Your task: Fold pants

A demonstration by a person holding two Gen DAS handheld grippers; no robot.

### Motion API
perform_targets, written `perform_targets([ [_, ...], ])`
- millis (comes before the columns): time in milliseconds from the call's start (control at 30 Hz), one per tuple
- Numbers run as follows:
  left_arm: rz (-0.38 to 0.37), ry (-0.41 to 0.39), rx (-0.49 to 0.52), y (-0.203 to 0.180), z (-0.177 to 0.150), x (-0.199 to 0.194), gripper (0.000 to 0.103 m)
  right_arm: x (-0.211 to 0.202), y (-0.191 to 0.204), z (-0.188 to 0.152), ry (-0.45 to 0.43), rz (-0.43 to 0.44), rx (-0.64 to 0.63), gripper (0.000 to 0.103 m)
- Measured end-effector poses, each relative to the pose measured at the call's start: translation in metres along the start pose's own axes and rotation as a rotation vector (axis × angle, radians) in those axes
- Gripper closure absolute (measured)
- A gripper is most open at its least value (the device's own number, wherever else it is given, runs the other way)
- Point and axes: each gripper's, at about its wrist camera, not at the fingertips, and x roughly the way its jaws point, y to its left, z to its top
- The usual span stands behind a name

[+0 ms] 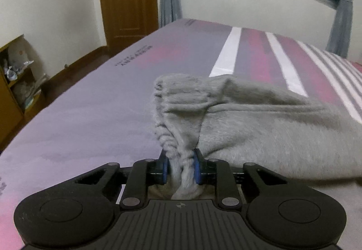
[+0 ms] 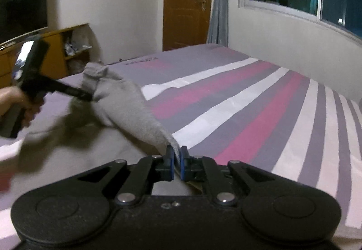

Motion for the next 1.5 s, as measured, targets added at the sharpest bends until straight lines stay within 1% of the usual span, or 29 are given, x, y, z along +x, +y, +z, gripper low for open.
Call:
perform_targets([
  [133, -0.008, -0.001, -0.007, 0.013, -0.027, -0.048, 0.081, -0.034, 0.036, -0.040, 0.039, 0.036, 0.073, 0.098],
  [200, -0.002, 0.027, 0.001, 0.020, -0.044, -0.062, 0.081, -0.037, 0.053, -0.064, 0.081, 0.043, 0.106, 0.098],
  [233, 0.005, 0.052, -0.007, 0.023, -0.052, -0.065, 0.079, -0.034, 0.058, -0.073, 0.103, 0.043, 0.116, 0.097],
  [267, 0.013, 0.086, -0.006, 0.025, -0.058, -0.065, 0.077, -0.027, 0.062, -0.081, 0.146, 0.043, 0.124, 0.094],
  [300, 0.023, 0.114, -0.016, 0.028, -0.063, -0.066, 0.075, -0.021, 0.064, -0.087, 0.190, 0.034, 0.148, 0.086],
  [333, 0.036, 0.133, -0.035, 0.032, -0.067, -0.069, 0.071, -0.019, 0.063, -0.091, 0.206, 0.032, 0.176, 0.083],
  [400, 0.017, 0.172, -0.064, 0.042, -0.074, -0.077, 0.071, -0.025, 0.061, -0.089, 0.187, 0.024, 0.205, 0.081],
  [467, 0.014, 0.184, -0.081, 0.047, -0.079, -0.088, 0.069, -0.034, 0.053, -0.083, 0.168, 0.015, 0.254, 0.080],
  [500, 0.001, 0.186, -0.099, 0.052, -0.081, -0.095, 0.068, -0.042, 0.052, -0.084, 0.161, 0.008, 0.276, 0.078],
  [567, -0.030, 0.207, -0.165, 0.062, -0.084, -0.106, 0.063, -0.052, 0.044, -0.085, 0.166, -0.024, 0.312, 0.075],
  [600, -0.051, 0.211, -0.207, 0.066, -0.086, -0.110, 0.061, -0.056, 0.040, -0.089, 0.171, -0.036, 0.333, 0.071],
  [633, -0.070, 0.212, -0.240, 0.068, -0.087, -0.112, 0.052, -0.058, 0.036, -0.092, 0.177, -0.045, 0.352, 0.070],
  [667, -0.100, 0.210, -0.282, 0.070, -0.090, -0.116, 0.037, -0.060, 0.032, -0.095, 0.183, -0.057, 0.377, 0.070],
  [700, -0.125, 0.206, -0.324, 0.072, -0.092, -0.118, 0.033, -0.062, 0.030, -0.098, 0.186, -0.066, 0.400, 0.070],
  [733, -0.142, 0.203, -0.353, 0.070, -0.099, -0.120, 0.032, -0.066, 0.028, -0.102, 0.190, -0.072, 0.425, 0.070],
  [800, -0.186, 0.206, -0.391, 0.065, -0.100, -0.116, 0.032, -0.073, 0.025, -0.109, 0.194, -0.081, 0.462, 0.069],
  [867, -0.216, 0.228, -0.422, 0.058, -0.102, -0.105, 0.032, -0.075, 0.026, -0.114, 0.191, -0.092, 0.472, 0.069],
  [967, -0.224, 0.271, -0.507, 0.056, -0.112, -0.088, 0.032, -0.084, 0.027, -0.120, 0.182, -0.103, 0.499, 0.068],
  [1033, -0.223, 0.282, -0.542, 0.056, -0.122, -0.083, 0.032, -0.088, 0.030, -0.123, 0.183, -0.103, 0.516, 0.067],
  [1067, -0.219, 0.285, -0.549, 0.054, -0.125, -0.078, 0.035, -0.089, 0.031, -0.123, 0.188, -0.105, 0.520, 0.067],
  [1100, -0.211, 0.289, -0.557, 0.053, -0.127, -0.073, 0.041, -0.091, 0.032, -0.124, 0.195, -0.107, 0.523, 0.067],
  [1133, -0.205, 0.287, -0.566, 0.054, -0.132, -0.073, 0.052, -0.091, 0.031, -0.125, 0.200, -0.106, 0.527, 0.067],
  [1167, -0.200, 0.278, -0.579, 0.054, -0.134, -0.071, 0.057, -0.090, 0.031, -0.126, 0.203, -0.105, 0.532, 0.067],
  [1200, -0.191, 0.267, -0.584, 0.055, -0.134, -0.070, 0.059, -0.088, 0.030, -0.127, 0.206, -0.104, 0.537, 0.067],
  [1233, -0.181, 0.258, -0.583, 0.055, -0.133, -0.069, 0.065, -0.088, 0.029, -0.126, 0.211, -0.103, 0.543, 0.067],
  [1267, -0.172, 0.250, -0.580, 0.056, -0.133, -0.067, 0.066, -0.087, 0.029, -0.127, 0.214, -0.103, 0.552, 0.067],
  [1367, -0.153, 0.233, -0.583, 0.060, -0.130, -0.060, 0.066, -0.080, 0.023, -0.129, 0.228, -0.096, 0.603, 0.067],
  [1467, -0.147, 0.236, -0.621, 0.069, -0.128, -0.051, 0.066, -0.072, 0.014, -0.132, 0.225, -0.088, 0.671, 0.066],
  [1500, -0.146, 0.232, -0.622, 0.069, -0.127, -0.047, 0.066, -0.069, 0.011, -0.132, 0.222, -0.101, 0.673, 0.066],
])
